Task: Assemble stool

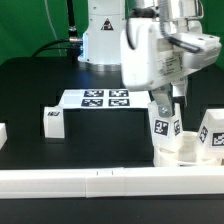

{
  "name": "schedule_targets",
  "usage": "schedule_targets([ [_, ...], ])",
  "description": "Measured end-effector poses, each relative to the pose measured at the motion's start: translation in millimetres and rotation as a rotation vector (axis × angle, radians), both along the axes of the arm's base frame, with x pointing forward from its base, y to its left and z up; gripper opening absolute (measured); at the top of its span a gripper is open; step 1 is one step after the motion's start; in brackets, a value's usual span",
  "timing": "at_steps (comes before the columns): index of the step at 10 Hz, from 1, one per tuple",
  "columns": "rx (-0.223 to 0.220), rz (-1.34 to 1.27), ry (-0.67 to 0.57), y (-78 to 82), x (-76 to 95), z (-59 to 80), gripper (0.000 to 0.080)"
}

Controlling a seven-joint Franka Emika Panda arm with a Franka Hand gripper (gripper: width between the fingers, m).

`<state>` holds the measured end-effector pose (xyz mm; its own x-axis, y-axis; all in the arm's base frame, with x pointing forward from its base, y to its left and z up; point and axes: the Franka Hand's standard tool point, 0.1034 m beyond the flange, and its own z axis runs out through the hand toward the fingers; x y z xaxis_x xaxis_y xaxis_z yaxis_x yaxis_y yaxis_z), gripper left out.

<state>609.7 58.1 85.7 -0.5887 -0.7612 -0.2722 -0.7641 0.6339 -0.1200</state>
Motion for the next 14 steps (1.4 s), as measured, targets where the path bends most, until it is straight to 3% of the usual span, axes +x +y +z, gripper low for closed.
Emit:
schedule_targets([
  [2, 0.052, -0.104, 0.018, -3.6, -0.2, -0.6, 0.0335],
  [5, 0.055, -0.108, 0.019, -4.0, -0.3, 0.2, 0.0335],
  [6, 0.055, -0.077, -0.007, -5.2, 2.6, 10.1, 0.0561],
  [7, 0.055, -0.045, -0.028, -5.5, 3.9, 19.2, 0.0561],
  [8, 0.067, -0.058, -0.044, -4.1, 5.2, 28.3, 0.0634],
  [9, 0.079, -0.06, -0.057, 1.6, 6.1, 36.5, 0.0645],
  [13, -0.015, 0.237, -0.101, 0.9, 5.2, 34.4, 0.0649],
  [14, -0.049, 0.421, -0.083, 1.8, 2.0, 32.2, 0.0649],
])
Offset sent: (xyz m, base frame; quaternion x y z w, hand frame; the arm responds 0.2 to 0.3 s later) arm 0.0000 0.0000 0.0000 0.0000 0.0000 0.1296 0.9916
